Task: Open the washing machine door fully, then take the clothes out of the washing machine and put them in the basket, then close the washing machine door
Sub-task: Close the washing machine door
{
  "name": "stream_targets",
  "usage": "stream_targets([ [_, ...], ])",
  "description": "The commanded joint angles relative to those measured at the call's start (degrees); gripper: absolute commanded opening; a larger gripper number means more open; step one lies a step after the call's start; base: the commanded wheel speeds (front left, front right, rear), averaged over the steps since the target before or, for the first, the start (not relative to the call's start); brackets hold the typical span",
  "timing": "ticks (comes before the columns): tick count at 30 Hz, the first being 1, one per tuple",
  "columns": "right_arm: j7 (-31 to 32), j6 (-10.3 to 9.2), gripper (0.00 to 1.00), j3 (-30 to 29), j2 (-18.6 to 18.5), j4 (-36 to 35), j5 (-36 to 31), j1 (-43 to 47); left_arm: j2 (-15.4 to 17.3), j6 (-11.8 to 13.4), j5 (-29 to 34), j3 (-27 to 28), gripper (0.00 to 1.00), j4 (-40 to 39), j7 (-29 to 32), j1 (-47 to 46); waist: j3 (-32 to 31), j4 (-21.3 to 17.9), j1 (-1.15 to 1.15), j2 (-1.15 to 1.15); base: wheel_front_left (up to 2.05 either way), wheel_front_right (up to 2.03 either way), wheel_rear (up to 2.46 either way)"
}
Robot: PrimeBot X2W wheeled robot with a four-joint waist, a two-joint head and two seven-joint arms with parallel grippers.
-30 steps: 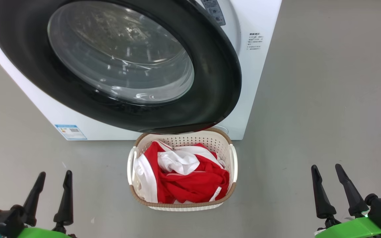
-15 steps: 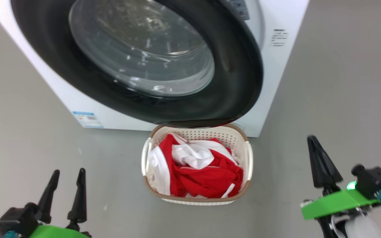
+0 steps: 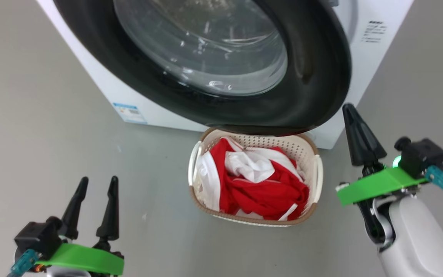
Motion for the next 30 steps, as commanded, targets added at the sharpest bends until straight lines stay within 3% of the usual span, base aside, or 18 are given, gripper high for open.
stream_targets([
  [1, -0.36, 0.28, 0.00, 1.44, 0.13, -0.95, -0.40, -2.07, 0.91, -0.32, -0.06, 1.73, 1.00, -1.51, -0.29, -1.73, 1.42, 1.35, 0.00, 0.00, 0.00, 0.00, 0.00],
  [30, -0.36, 0.28, 0.00, -6.24, 0.13, 1.80, -4.11, -16.93, -0.46, -0.32, -1.31, -0.66, 1.00, -3.17, -0.29, -6.66, 8.91, 5.37, 0.00, 0.00, 0.00, 0.00, 0.00],
])
